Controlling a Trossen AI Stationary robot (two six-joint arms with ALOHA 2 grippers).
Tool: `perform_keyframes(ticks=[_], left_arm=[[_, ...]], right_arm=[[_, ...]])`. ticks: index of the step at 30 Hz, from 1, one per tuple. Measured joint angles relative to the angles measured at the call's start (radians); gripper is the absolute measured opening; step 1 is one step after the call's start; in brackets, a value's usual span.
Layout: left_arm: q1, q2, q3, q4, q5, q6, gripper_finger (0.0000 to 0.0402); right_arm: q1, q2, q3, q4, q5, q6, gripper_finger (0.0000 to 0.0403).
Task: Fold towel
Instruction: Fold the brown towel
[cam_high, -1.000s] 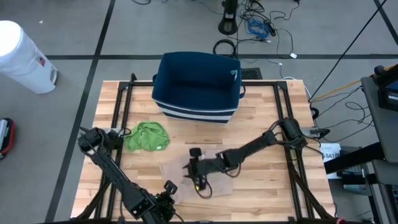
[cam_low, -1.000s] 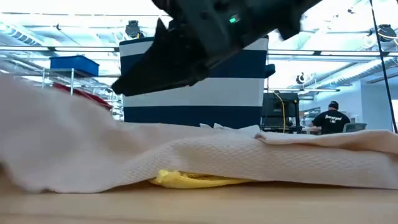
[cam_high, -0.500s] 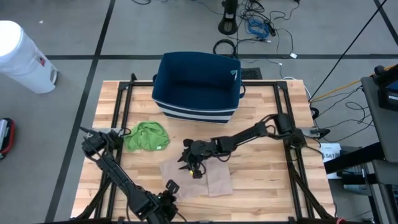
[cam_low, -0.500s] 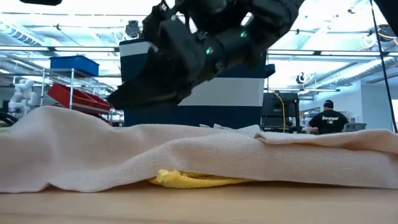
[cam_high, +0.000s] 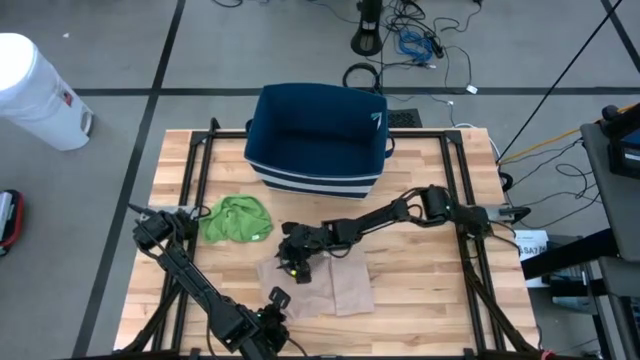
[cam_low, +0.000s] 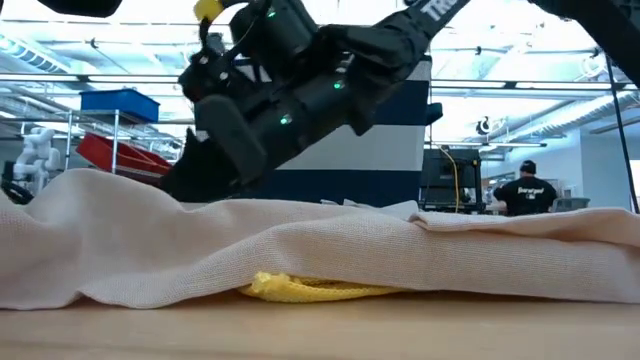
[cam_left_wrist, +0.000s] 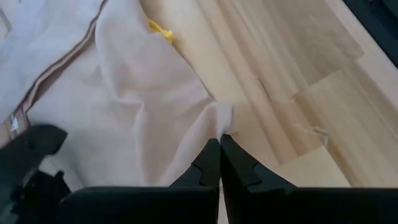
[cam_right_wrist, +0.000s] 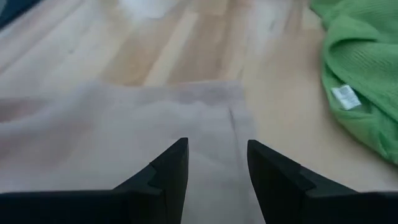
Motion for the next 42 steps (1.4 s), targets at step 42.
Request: perform_keyframes(ticks=[42], left_arm=[[-0.106, -0.014, 0.1, -0.157, 0.011, -0.124, 0.0]], right_arm=[[-0.003, 0.06, 0.242, -0.149, 0.064, -0.132, 0.0]])
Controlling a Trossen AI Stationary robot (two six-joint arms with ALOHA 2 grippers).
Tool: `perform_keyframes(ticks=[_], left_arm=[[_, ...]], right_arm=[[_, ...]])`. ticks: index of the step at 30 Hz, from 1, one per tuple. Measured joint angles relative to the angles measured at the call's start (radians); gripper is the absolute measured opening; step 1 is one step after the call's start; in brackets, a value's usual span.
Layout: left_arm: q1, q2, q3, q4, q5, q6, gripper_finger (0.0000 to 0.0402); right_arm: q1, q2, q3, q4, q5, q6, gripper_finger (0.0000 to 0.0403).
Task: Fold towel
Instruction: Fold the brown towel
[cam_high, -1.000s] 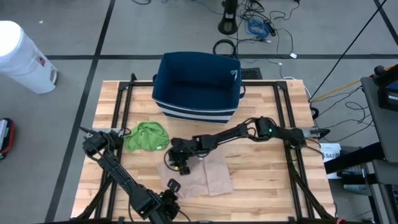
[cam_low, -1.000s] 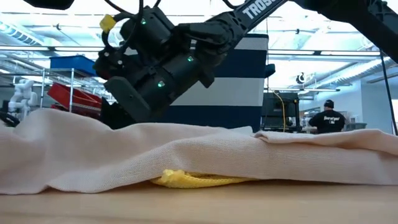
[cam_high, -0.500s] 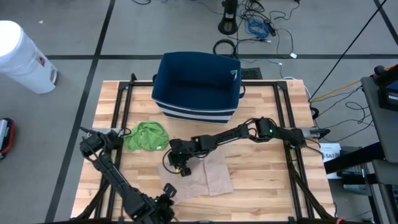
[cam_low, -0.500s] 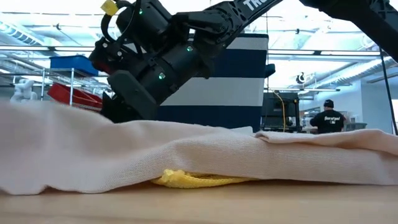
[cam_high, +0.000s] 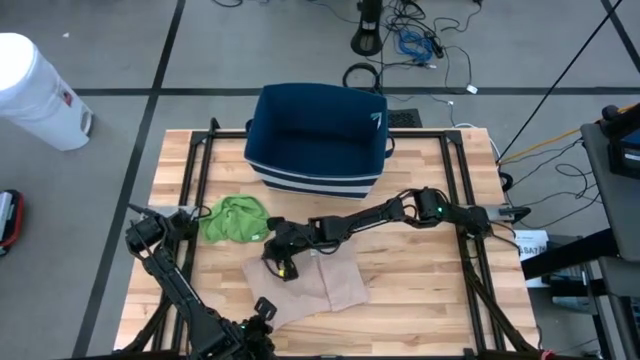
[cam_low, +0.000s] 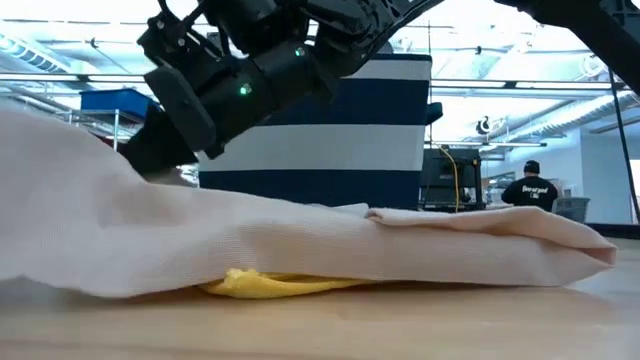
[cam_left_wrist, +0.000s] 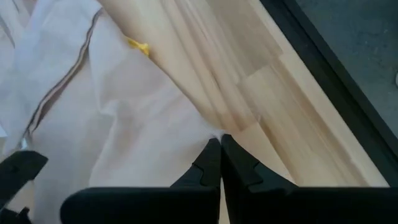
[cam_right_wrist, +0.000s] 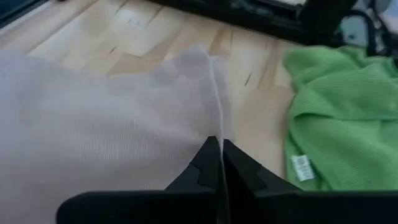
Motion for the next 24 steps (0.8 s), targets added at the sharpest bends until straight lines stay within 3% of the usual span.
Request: perform_keyframes(ticks=[7, 17, 21, 24], left_arm=[[0.0, 0.0, 0.0, 0.0, 0.088, -0.018, 0.0], [0.012, 0.0, 0.0, 0.004, 0.054, 0.011, 0.0], [0.035, 0.0, 0.0, 0.017, 0.066, 0.03, 0.0], [0.046, 0.0, 0.0, 0.017, 0.096, 0.036, 0.0]], right_arm=[[0.003, -0.007, 0.0, -0.002, 0.023, -0.02, 0.0], [-0.002, -0.007, 0.0, -0.118, 0.028, -0.02, 0.0003], [0.001, -0.007, 0.0, -0.181, 0.042, -0.056, 0.0044], [0.01, -0.011, 0.0, -0.22, 0.125, -0.061, 0.0098]])
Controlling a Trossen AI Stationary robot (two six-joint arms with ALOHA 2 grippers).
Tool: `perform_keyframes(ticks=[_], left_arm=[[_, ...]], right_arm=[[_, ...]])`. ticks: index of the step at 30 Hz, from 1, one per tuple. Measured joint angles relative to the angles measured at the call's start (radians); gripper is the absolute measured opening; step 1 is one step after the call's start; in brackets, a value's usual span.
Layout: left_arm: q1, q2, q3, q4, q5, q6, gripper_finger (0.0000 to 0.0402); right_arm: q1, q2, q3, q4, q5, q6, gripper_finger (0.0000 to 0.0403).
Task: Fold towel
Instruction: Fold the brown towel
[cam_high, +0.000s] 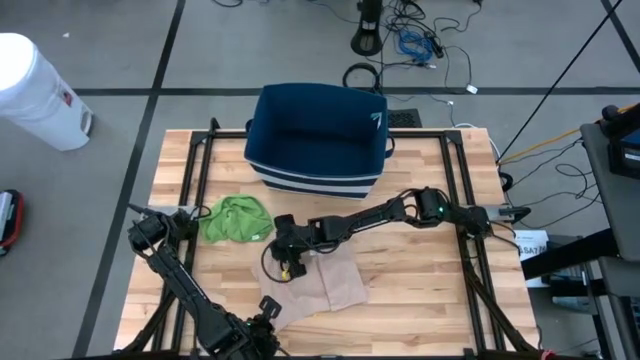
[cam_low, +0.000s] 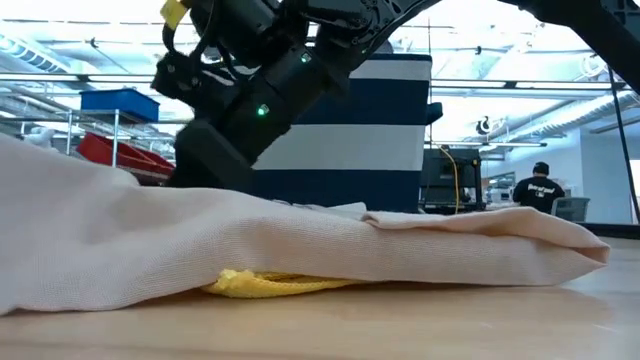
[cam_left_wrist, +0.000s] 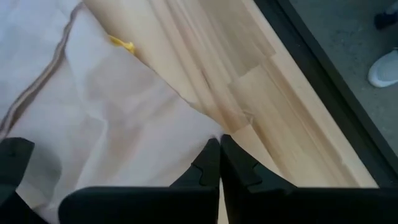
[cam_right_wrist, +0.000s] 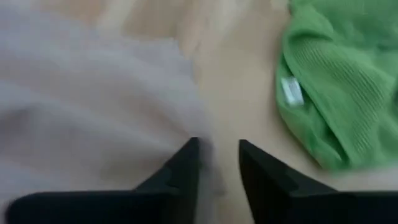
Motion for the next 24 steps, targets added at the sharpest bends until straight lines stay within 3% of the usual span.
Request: perform_keyframes(ticks=[5, 12, 17, 21, 24], left_arm=[[0.002, 0.0, 0.0, -0.004, 0.022, -0.001, 0.0], [-0.009, 0.0, 0.0, -0.005, 0.039, -0.035, 0.0], [-0.009, 0.0, 0.0, -0.004, 0.035, -0.042, 0.0], [-0.009, 0.0, 0.0, -0.003, 0.033, -0.055, 0.0], [-0.014, 0.0, 0.0, -0.004, 0.032, -0.055, 0.0]], right_arm=[[0.009, -0.043, 0.0, -0.114, 0.093, 0.019, 0.0164], [0.062, -0.15, 0.0, -0.233, 0.24, -0.004, 0.0148], [0.097, -0.228, 0.001, -0.269, 0.221, 0.014, 0.013], [0.14, -0.242, 0.002, -0.407, 0.11, 0.106, 0.0126], [0.202, -0.241, -0.046, -0.436, 0.12, 0.153, 0.0125]])
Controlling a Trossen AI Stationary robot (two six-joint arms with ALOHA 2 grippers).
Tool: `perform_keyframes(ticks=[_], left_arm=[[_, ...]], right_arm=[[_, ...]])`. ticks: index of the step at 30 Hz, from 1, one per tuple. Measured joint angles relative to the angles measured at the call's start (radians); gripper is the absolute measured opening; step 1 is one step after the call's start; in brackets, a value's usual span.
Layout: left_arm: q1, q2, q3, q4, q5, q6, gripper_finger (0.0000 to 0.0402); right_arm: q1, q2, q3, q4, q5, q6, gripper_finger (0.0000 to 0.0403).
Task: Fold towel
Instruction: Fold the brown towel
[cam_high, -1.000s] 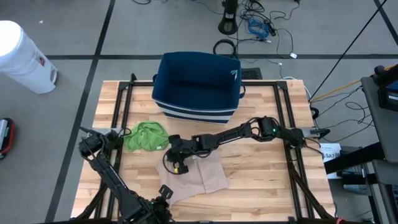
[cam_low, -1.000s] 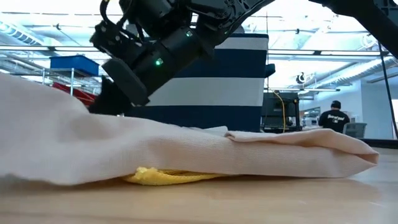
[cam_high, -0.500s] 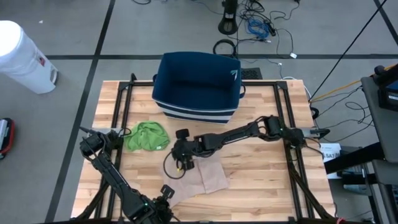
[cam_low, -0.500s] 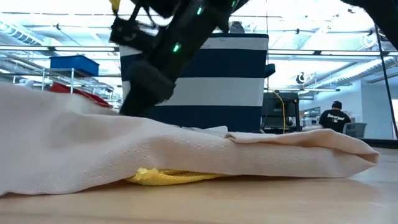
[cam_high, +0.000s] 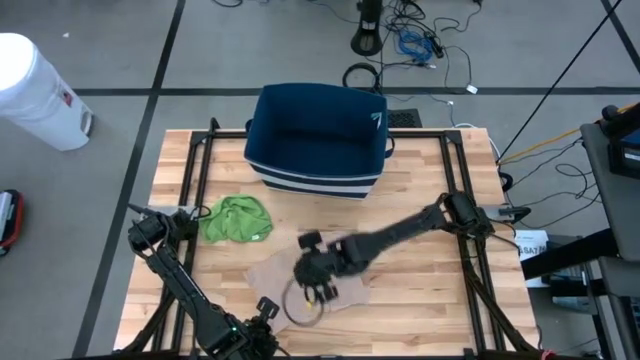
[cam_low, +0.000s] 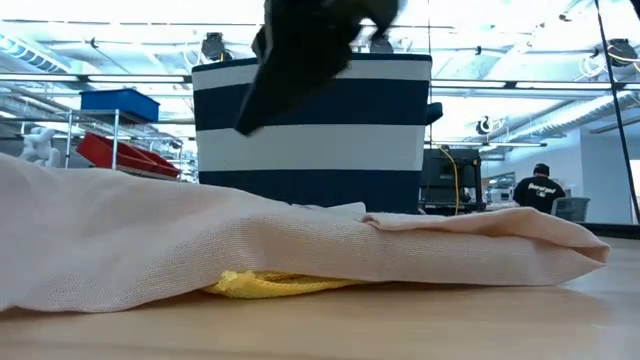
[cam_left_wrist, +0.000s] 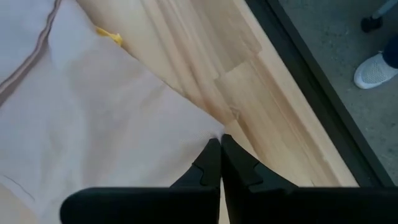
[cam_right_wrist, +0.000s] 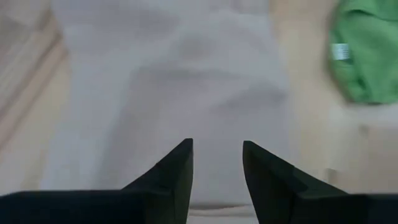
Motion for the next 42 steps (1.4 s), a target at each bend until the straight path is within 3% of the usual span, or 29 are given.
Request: perform_keyframes(ticks=[4, 8, 14, 24, 30, 37, 42], left_arm=[[-0.005, 0.0, 0.0, 0.0, -0.015, 0.017, 0.0], [-0.003, 0.0, 0.0, 0.011, -0.065, 0.045, 0.0], [0.026, 0.0, 0.0, 0.085, -0.099, 0.156, 0.0], [0.097, 0.001, 0.12, 0.105, -0.234, 0.387, 0.0], [0.166, 0.002, 0.121, 0.099, -0.177, 0.391, 0.0], [0.215, 0.004, 0.089, 0.095, -0.105, 0.372, 0.0], [0.215, 0.004, 0.085, 0.108, -0.091, 0.374, 0.0]], right_arm=[[0.073, 0.002, -0.14, 0.2, 0.081, 0.03, 0.0125], [0.114, 0.002, -0.275, 0.441, 0.235, 0.069, 0.0125], [0.129, 0.008, -0.391, 0.706, 0.243, 0.128, 0.0125], [0.133, 0.081, -0.407, 0.722, 0.208, 0.193, 0.0125], [0.165, 0.066, -0.41, 0.703, 0.317, 0.14, 0.0125], [0.211, -0.019, -0.411, 0.547, 0.431, 0.15, 0.0125], [0.255, -0.068, -0.41, 0.549, 0.448, 0.151, 0.0125]])
